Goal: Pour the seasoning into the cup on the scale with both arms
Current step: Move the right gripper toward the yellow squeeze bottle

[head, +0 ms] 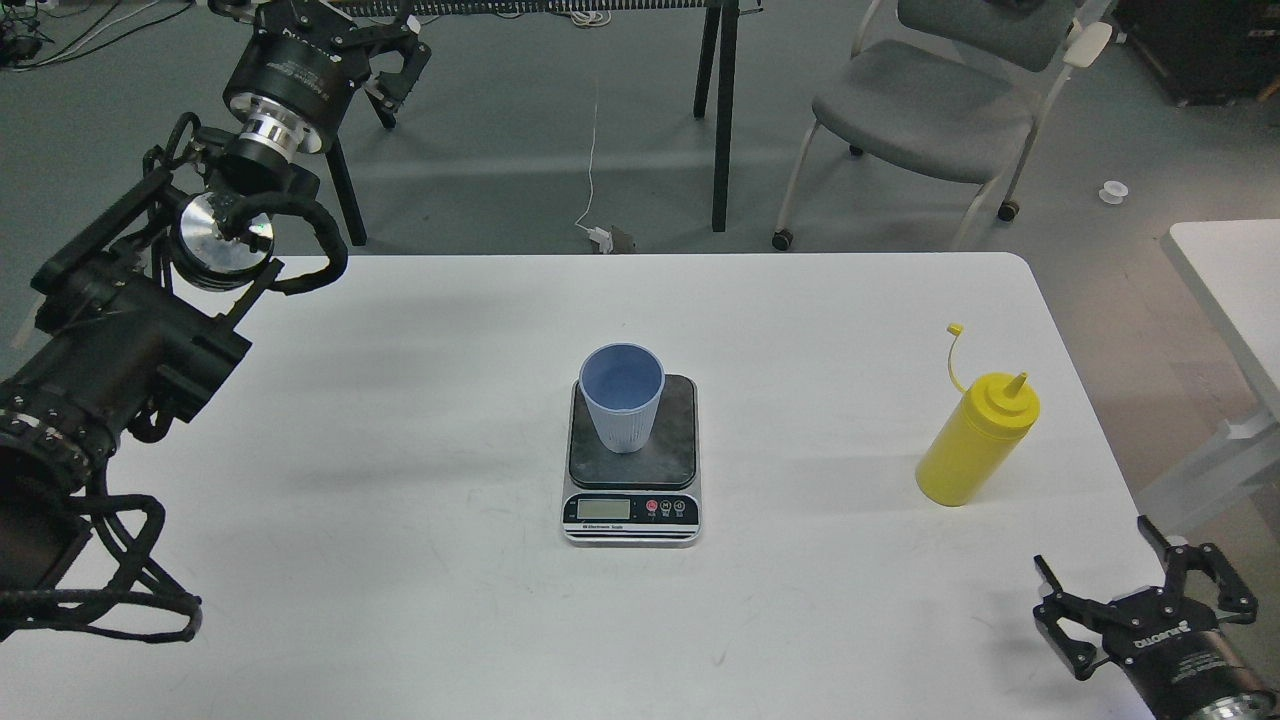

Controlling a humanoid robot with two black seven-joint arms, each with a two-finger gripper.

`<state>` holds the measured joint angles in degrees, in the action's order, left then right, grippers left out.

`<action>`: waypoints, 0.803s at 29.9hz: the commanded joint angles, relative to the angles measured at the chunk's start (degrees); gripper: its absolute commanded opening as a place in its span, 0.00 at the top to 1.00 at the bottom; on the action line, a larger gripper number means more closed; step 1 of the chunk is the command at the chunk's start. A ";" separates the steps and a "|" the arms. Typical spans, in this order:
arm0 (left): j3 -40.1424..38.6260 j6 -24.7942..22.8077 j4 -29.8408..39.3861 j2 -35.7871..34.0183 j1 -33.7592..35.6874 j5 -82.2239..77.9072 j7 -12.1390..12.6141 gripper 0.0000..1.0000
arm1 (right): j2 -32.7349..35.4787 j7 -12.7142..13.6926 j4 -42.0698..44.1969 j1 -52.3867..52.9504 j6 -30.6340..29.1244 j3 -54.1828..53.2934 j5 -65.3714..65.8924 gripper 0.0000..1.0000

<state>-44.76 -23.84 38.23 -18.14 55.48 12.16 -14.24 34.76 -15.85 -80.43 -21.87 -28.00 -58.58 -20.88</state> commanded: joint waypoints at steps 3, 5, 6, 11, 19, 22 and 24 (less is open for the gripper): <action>0.20 0.02 0.00 -0.76 -0.02 -0.21 0.00 0.01 | -9.43 0.03 0.27 0.25 0.00 0.31 5.05 0.00; 0.29 0.02 0.00 -0.76 0.07 -0.30 0.00 0.01 | -10.58 0.03 0.71 1.65 0.00 -0.13 5.14 0.00; 0.29 0.11 -0.08 -0.76 0.07 -0.38 0.00 0.01 | -10.76 0.03 0.80 2.96 0.00 -0.22 5.14 0.00; 0.29 0.11 0.01 -0.76 -0.02 -0.47 0.00 0.01 | -11.73 -0.06 1.94 6.75 0.00 -0.57 4.97 0.00; 0.46 0.20 0.01 -1.99 -0.02 -0.65 0.00 0.01 | -15.50 -0.06 8.00 10.00 0.00 -1.45 4.27 0.00; 0.47 0.20 0.01 -1.99 -0.10 -0.65 0.00 0.01 | -16.74 -0.06 9.15 10.09 0.00 -1.36 4.27 0.00; 0.55 0.20 0.01 -1.99 -0.19 -0.65 0.00 0.01 | -17.09 -0.32 9.32 10.09 0.00 -1.54 4.27 0.00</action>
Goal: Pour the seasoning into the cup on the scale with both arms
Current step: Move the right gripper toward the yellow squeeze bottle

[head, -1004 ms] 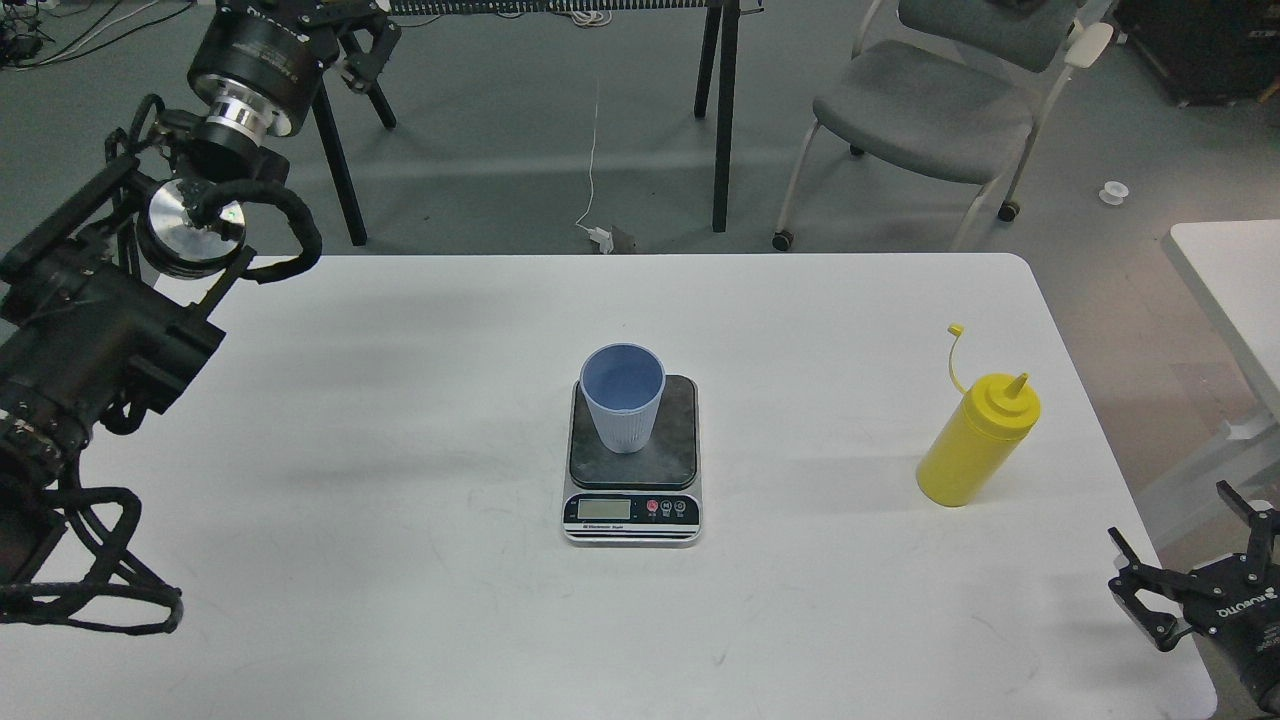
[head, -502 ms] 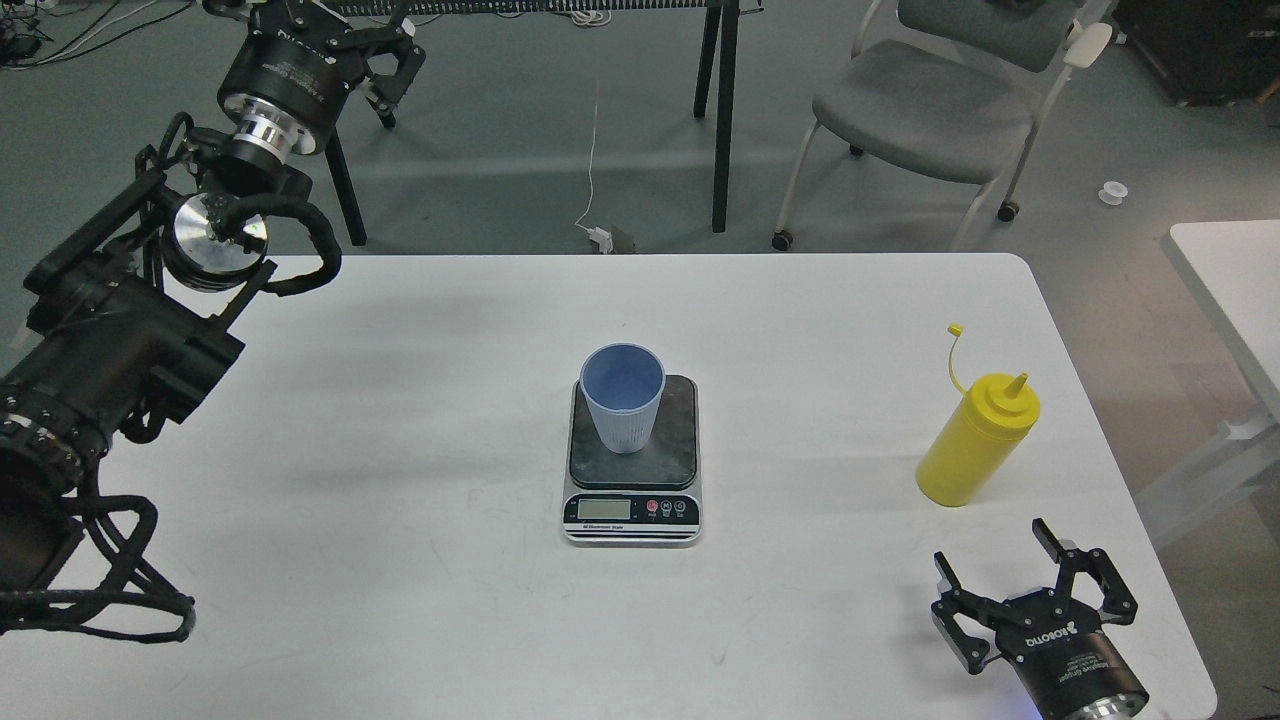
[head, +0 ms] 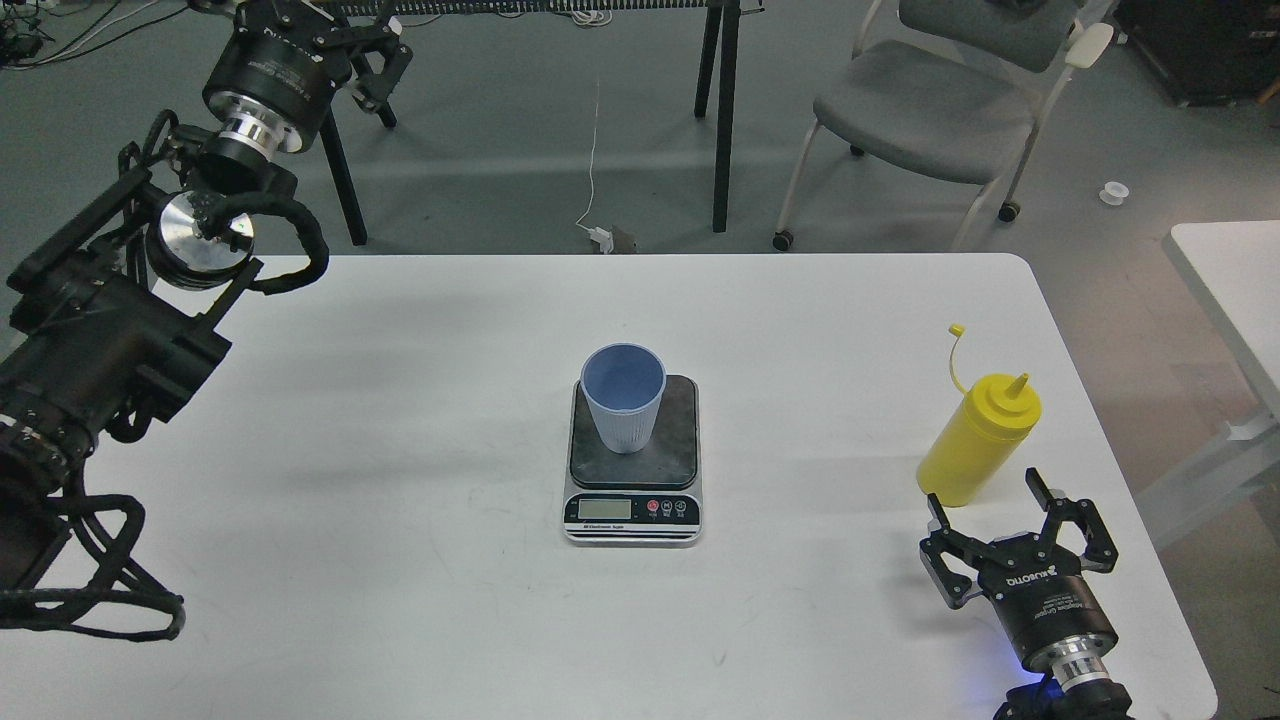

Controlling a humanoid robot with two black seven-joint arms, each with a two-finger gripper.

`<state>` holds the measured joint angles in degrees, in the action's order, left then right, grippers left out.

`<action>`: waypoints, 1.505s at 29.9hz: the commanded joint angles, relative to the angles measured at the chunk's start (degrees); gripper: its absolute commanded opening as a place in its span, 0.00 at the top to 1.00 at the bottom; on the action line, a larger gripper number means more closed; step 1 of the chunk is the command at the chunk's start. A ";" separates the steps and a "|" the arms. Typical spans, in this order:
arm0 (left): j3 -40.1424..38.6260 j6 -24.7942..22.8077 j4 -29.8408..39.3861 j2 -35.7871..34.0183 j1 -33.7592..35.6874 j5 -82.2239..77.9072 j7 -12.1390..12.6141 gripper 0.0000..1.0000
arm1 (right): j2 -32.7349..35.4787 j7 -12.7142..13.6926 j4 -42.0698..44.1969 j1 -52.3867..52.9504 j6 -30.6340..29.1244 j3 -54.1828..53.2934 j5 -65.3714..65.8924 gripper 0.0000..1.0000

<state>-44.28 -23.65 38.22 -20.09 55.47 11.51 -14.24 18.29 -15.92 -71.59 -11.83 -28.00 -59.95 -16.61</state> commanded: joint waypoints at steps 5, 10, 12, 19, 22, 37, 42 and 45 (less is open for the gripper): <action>0.42 0.10 0.01 -0.04 -0.71 -0.09 0.09 0.01 | -0.80 -0.60 1.19 0.58 0.00 -1.39 -0.09 0.00; 0.60 0.10 0.01 -0.13 -0.71 -0.09 0.18 0.01 | -0.80 -0.60 3.29 1.72 0.00 -1.48 -0.18 0.00; 0.69 0.10 0.01 -0.21 -0.71 -0.09 0.18 0.01 | -0.80 -0.60 4.26 2.34 0.00 -1.48 -0.18 0.01; 0.86 0.10 0.01 -0.48 -0.89 -0.09 0.18 0.01 | -2.47 -0.69 6.99 5.76 0.00 -1.22 -0.35 0.01; 0.86 0.10 0.01 -0.48 -0.98 -0.18 0.18 0.01 | -3.09 -0.69 8.48 7.08 0.00 -1.13 -0.35 0.01; 0.86 0.10 0.01 -0.39 -0.98 -0.18 0.18 0.01 | -3.70 -0.52 12.96 13.05 0.00 -1.22 -0.35 0.02; 0.86 0.10 0.01 -0.48 -0.98 -0.18 0.18 0.01 | -3.97 -0.52 16.74 16.75 0.00 -0.34 -0.35 0.03; 0.95 0.10 0.01 -0.65 -0.98 -0.26 0.18 0.01 | -4.76 -0.52 17.45 17.63 0.00 -0.25 -0.35 0.06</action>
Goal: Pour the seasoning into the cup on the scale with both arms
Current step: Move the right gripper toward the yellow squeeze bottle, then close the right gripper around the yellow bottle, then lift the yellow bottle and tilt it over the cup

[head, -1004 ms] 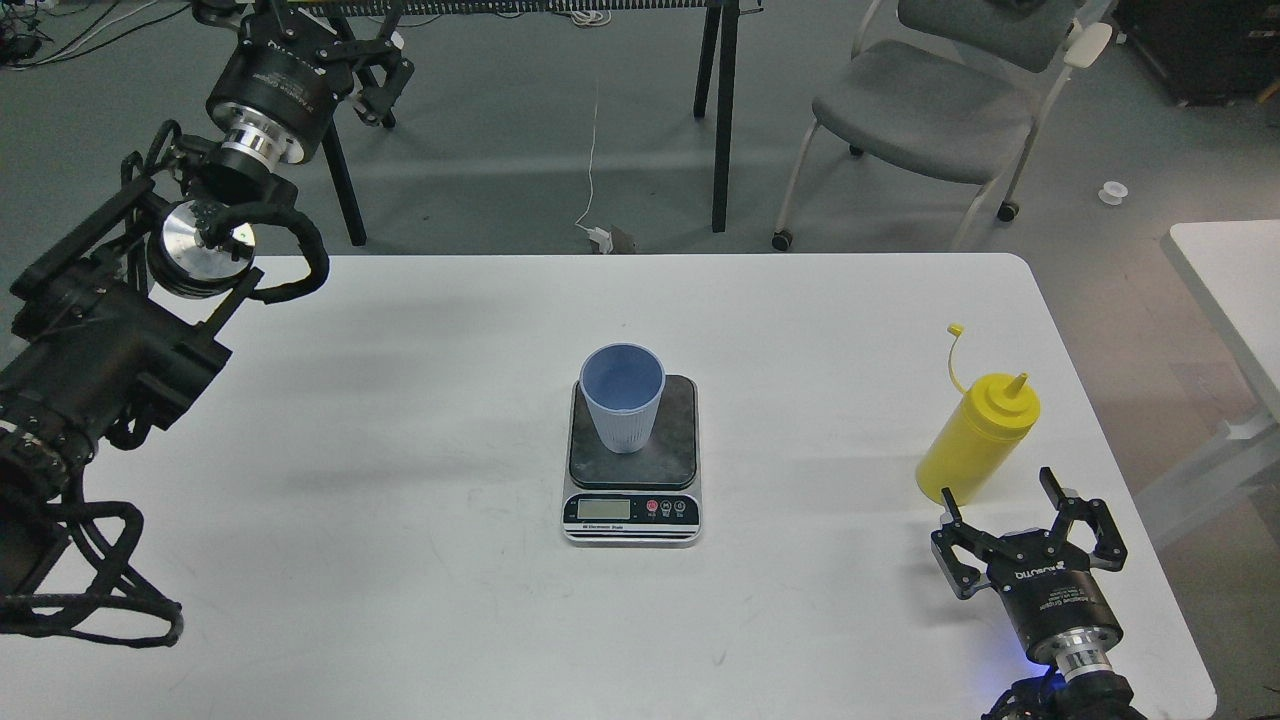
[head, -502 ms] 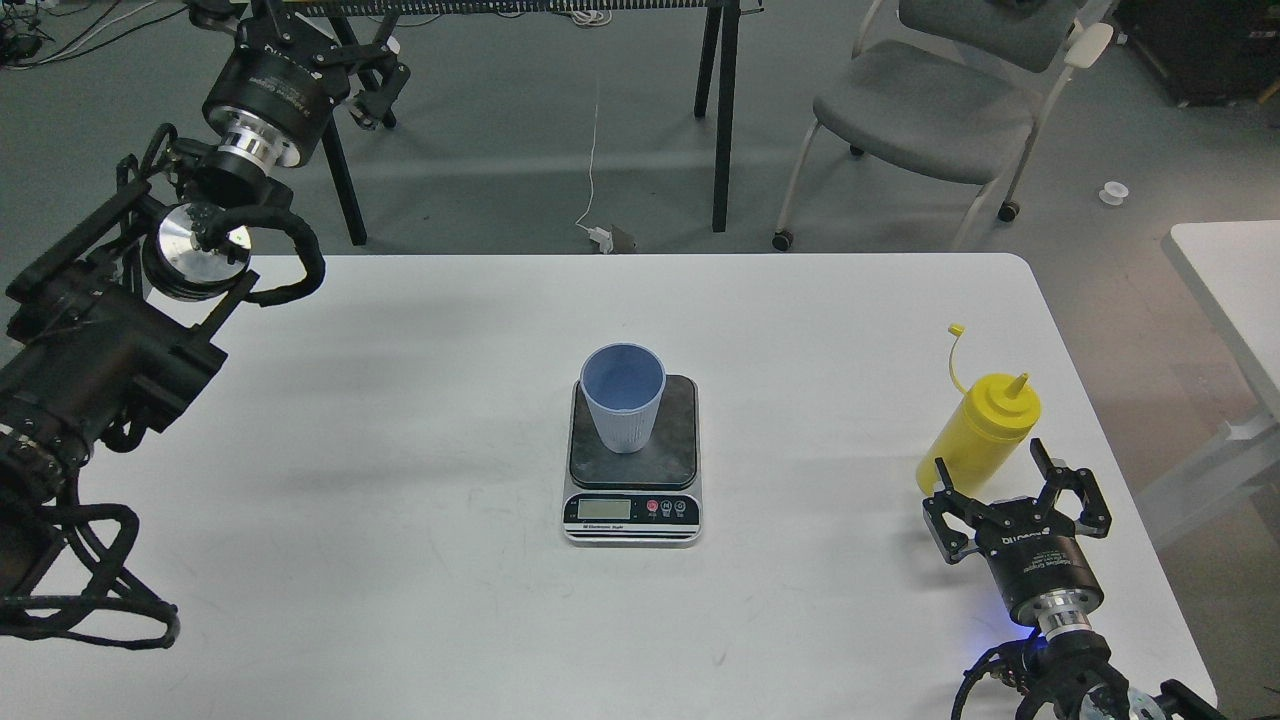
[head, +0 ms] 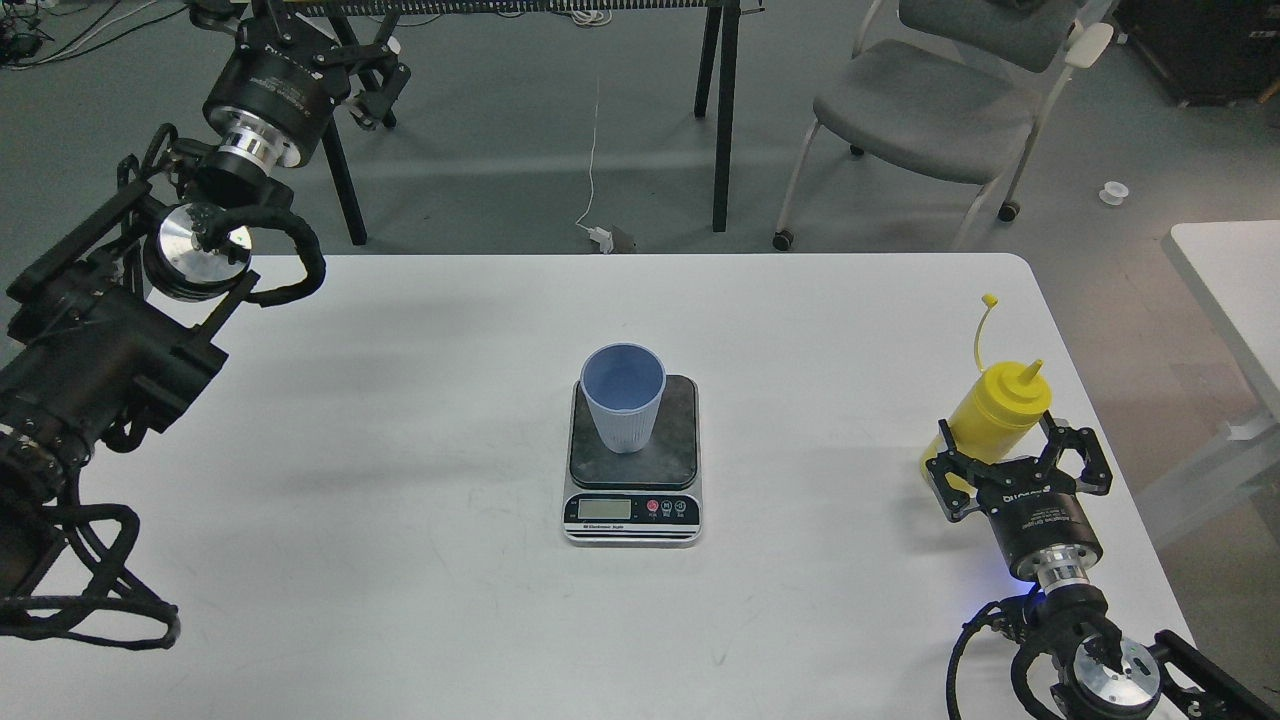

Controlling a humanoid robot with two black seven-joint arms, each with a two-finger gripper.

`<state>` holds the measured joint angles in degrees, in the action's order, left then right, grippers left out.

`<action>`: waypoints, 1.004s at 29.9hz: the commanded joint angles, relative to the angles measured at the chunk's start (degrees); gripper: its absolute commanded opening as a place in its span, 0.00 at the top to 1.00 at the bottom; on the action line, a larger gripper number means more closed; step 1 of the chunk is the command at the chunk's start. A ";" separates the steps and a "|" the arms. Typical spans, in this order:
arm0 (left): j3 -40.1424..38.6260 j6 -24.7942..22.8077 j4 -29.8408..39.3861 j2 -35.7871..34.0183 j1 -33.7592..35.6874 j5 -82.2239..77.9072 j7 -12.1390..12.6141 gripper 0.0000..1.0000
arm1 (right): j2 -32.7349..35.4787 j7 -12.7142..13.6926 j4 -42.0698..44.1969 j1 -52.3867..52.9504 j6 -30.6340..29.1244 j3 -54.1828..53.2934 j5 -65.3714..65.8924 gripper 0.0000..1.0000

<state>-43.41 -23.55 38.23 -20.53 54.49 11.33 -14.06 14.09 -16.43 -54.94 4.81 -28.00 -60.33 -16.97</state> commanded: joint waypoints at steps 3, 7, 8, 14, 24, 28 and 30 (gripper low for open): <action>0.52 0.00 0.00 -0.22 0.00 -0.08 0.00 0.01 | -0.64 -0.09 1.24 1.60 0.00 0.12 0.00 0.10; 1.23 0.00 0.00 -0.39 0.09 -0.08 0.00 0.01 | -1.43 -0.09 2.82 2.31 0.00 0.21 0.00 0.24; 1.23 0.00 0.00 -0.31 0.09 -0.08 0.00 0.01 | -1.70 -0.09 3.17 2.48 0.00 0.21 0.00 0.28; 1.23 1.05 0.00 -0.30 0.18 -0.09 -0.09 0.01 | -1.96 -0.18 3.35 2.66 0.00 0.21 0.00 0.46; 1.31 0.53 0.00 -2.59 -0.35 -0.26 0.08 0.01 | -0.21 -0.44 1.07 4.33 0.00 -0.49 0.53 0.56; 1.23 0.35 0.00 -2.68 -1.05 -0.26 0.17 0.01 | 5.32 -0.44 -4.46 5.73 0.00 -0.31 3.94 0.56; 1.23 0.35 0.00 -2.50 -1.14 -0.26 0.17 0.01 | 6.47 -0.44 -7.18 6.09 0.00 -0.84 6.67 0.56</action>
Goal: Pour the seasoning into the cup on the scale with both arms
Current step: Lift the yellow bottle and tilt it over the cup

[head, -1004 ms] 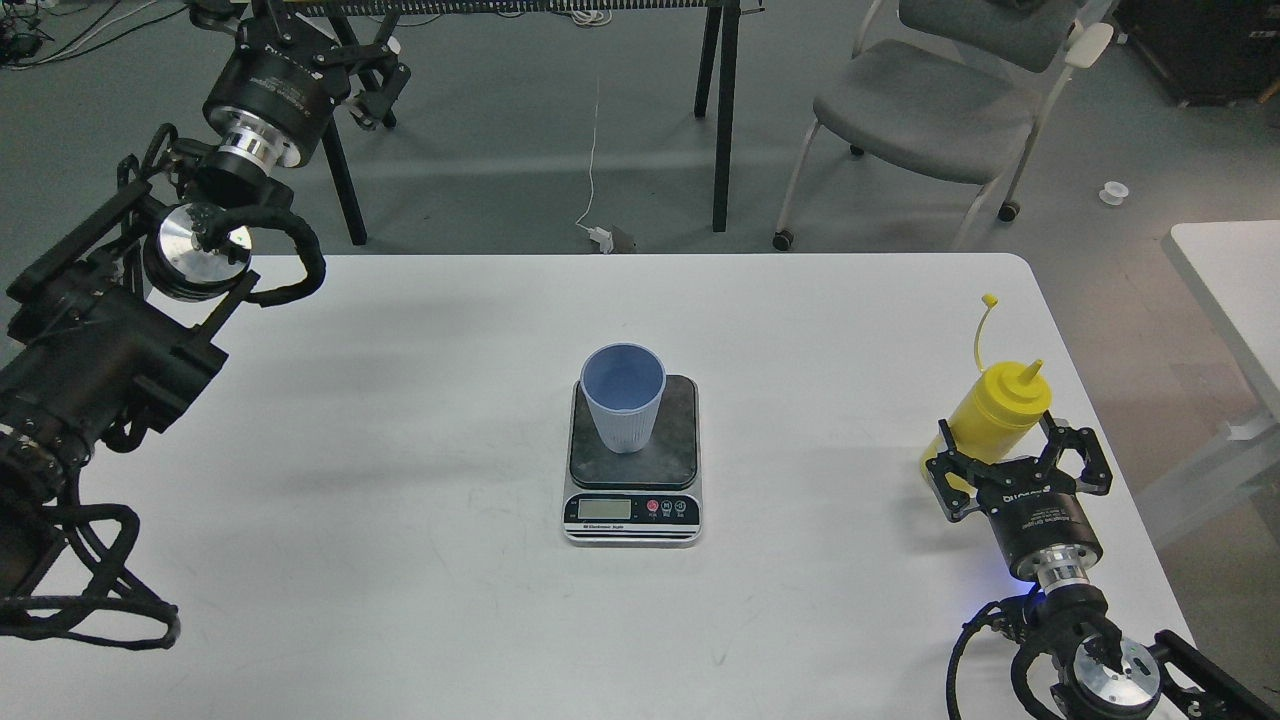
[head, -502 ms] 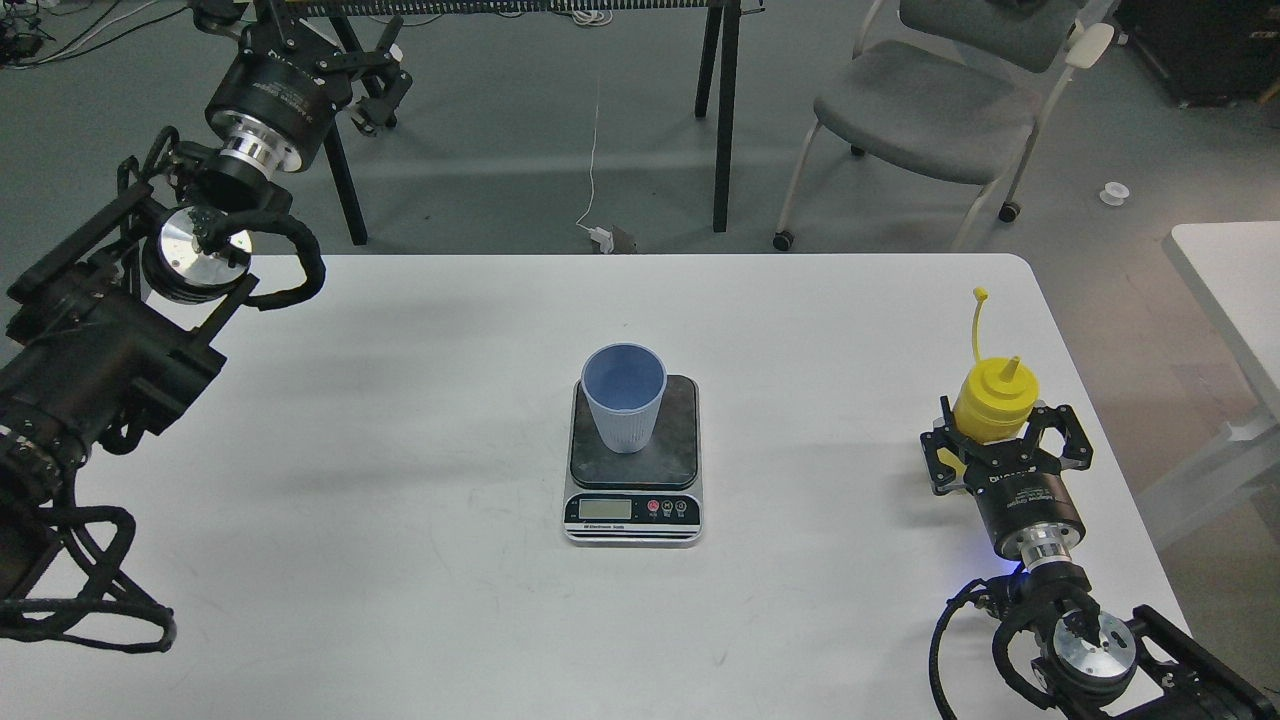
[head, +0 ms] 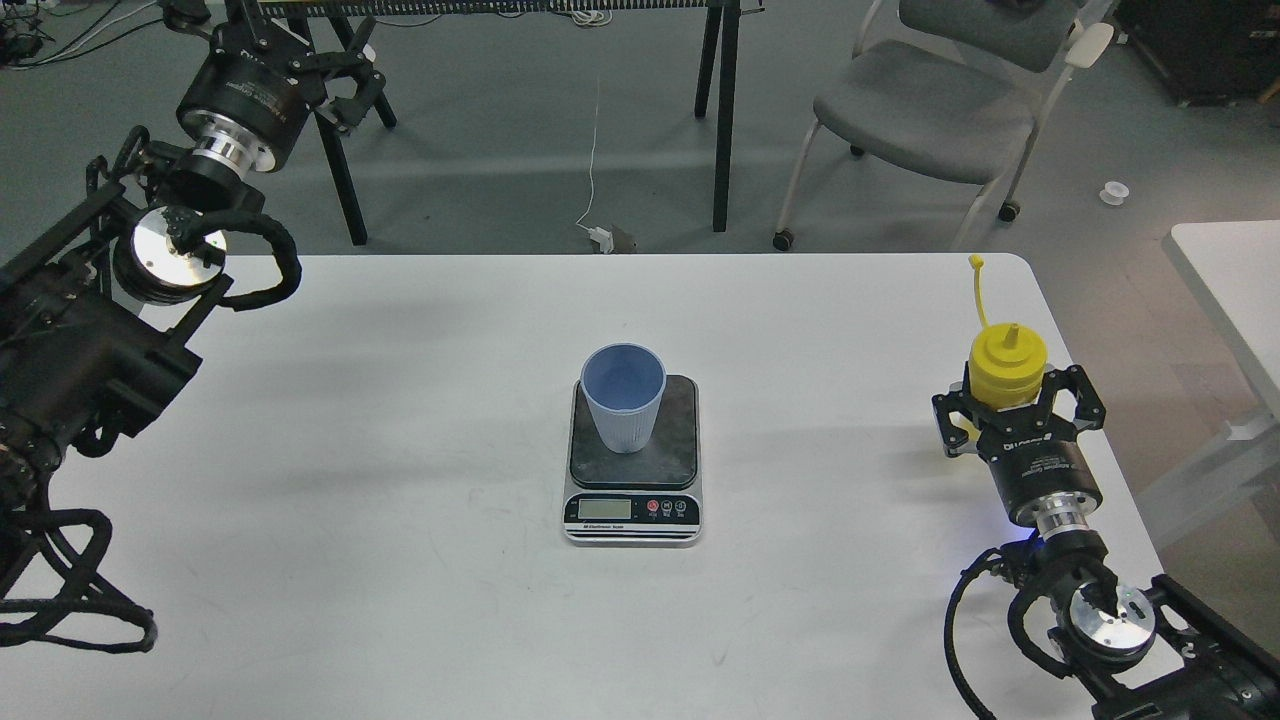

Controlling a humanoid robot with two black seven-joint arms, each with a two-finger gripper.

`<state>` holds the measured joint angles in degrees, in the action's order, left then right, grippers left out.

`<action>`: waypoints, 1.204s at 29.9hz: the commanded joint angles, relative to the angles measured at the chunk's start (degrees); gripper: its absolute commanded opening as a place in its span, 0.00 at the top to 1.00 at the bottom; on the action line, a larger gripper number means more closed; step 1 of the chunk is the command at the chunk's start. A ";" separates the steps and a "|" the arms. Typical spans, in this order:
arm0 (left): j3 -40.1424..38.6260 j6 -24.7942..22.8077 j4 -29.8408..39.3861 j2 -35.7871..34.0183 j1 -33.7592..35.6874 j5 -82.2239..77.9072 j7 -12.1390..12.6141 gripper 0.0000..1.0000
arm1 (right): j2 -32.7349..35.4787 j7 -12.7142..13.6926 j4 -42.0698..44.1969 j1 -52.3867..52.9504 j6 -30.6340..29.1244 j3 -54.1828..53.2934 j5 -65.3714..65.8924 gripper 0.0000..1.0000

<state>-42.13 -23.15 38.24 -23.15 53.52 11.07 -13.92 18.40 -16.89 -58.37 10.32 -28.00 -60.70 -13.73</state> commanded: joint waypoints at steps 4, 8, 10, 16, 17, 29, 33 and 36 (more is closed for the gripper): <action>-0.15 -0.23 -0.01 0.21 -0.08 0.09 0.03 0.01 | 4.70 0.01 -8.06 3.03 0.00 -1.26 9.67 0.56; -0.24 -0.40 0.08 0.03 -0.08 0.09 -0.06 0.01 | 5.59 0.01 -11.49 6.81 0.00 -1.26 22.32 0.56; -0.32 -0.84 0.08 0.03 -0.17 0.09 -0.06 0.01 | 5.16 0.10 -12.90 8.92 1.88 -1.09 28.47 0.57; -0.32 -1.11 0.08 -0.41 -0.61 0.09 -0.15 0.01 | 3.58 0.02 -13.35 14.64 12.69 0.67 44.92 0.59; -0.32 -1.11 0.16 -0.49 -0.70 0.09 -0.15 0.01 | 2.61 0.10 -13.35 15.34 14.18 1.19 47.11 0.59; -0.32 -1.11 0.17 -0.14 -0.96 0.09 -0.23 0.01 | -5.21 0.01 -10.45 23.25 30.45 14.28 75.15 0.59; -0.41 -1.11 0.17 -0.41 -0.96 0.18 -0.23 0.01 | -8.73 -0.25 -6.59 27.11 33.53 20.08 81.31 0.59; -0.41 -1.11 0.17 -0.41 -1.13 0.18 -0.23 0.01 | -10.40 -0.34 -3.95 29.40 35.11 23.69 84.65 0.59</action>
<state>-42.52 -24.27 38.42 -23.54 52.54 11.24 -14.16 9.67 -17.09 -64.74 37.59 5.62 -40.31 67.73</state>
